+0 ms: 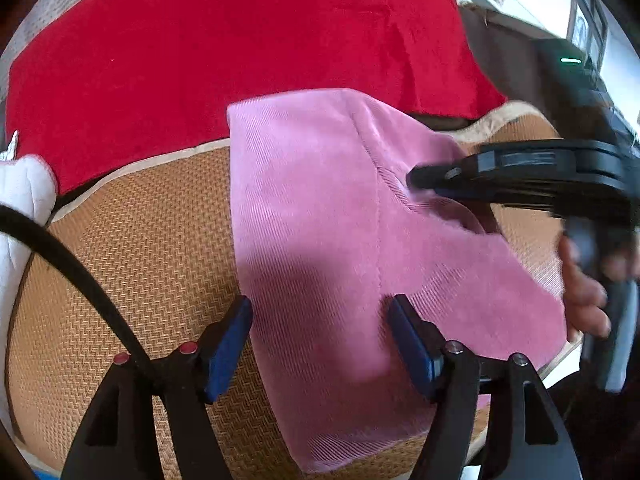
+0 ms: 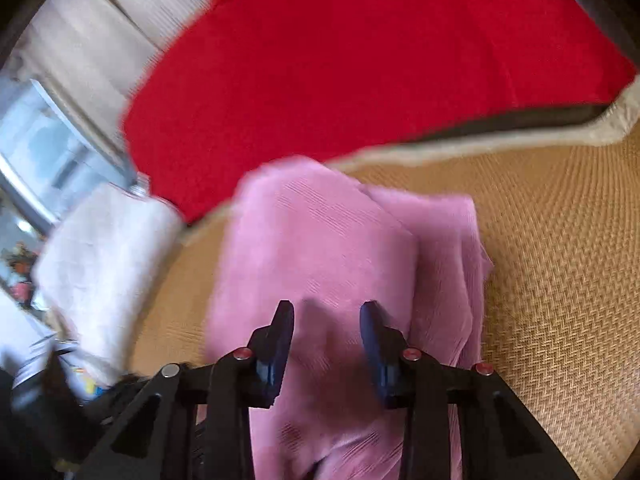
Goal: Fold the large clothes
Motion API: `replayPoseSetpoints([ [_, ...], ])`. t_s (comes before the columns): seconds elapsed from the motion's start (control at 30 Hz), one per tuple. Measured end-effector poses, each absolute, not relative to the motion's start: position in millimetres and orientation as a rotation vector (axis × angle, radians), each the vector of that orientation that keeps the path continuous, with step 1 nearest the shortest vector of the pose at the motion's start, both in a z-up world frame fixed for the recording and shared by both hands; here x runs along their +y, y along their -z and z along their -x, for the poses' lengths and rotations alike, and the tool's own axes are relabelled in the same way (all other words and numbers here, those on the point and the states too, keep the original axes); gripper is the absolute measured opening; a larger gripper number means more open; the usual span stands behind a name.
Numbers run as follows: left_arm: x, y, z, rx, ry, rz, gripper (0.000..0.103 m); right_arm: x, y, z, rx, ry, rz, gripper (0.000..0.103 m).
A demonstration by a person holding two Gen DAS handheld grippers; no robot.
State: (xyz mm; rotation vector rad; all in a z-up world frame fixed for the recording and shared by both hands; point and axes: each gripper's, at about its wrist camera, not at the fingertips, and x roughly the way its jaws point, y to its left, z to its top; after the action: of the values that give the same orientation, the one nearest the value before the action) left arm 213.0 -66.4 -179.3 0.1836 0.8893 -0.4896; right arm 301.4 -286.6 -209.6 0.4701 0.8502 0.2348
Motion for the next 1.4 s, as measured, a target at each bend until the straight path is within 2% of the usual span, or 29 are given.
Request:
replayPoseSetpoints([
  [0.03,-69,186,-215,0.894,0.481,-0.195,0.081,-287,220,-309,0.877,-0.228,-0.473,0.032],
  [0.13,-76,199,-220,0.885,0.453,-0.219,0.087,-290,224,-314,0.85,-0.246,-0.486,0.031],
  [0.33,-78,185,-212,0.836,0.405,-0.246,0.086,-296,208,-288,0.814,-0.239,-0.465,0.033],
  [0.53,-76,148,-168,0.693,0.293,-0.317,0.086,-301,174,-221,0.716,-0.188,-0.39,0.035],
  [0.6,-71,133,-155,0.652,0.265,-0.317,0.086,-302,163,-197,0.693,-0.175,-0.377,0.043],
  [0.63,-69,124,-148,0.633,0.25,-0.316,0.086,-303,160,-188,0.679,-0.168,-0.373,0.051],
  [0.67,-66,115,-140,0.61,0.235,-0.315,0.086,-303,153,-174,0.647,-0.154,-0.365,0.068],
  [0.7,-64,108,-134,0.591,0.224,-0.314,0.086,-298,148,-166,0.628,-0.146,-0.354,0.07],
  [1.0,-47,49,-80,0.476,0.139,-0.32,0.088,-269,98,-85,0.531,-0.101,-0.254,0.07],
  [1.1,-38,31,-63,0.441,0.111,-0.294,0.099,-262,87,-58,0.513,-0.085,-0.228,0.07],
  [1.4,-23,-7,-19,0.355,0.082,-0.235,0.1,-244,66,10,0.431,-0.033,-0.174,0.07],
])
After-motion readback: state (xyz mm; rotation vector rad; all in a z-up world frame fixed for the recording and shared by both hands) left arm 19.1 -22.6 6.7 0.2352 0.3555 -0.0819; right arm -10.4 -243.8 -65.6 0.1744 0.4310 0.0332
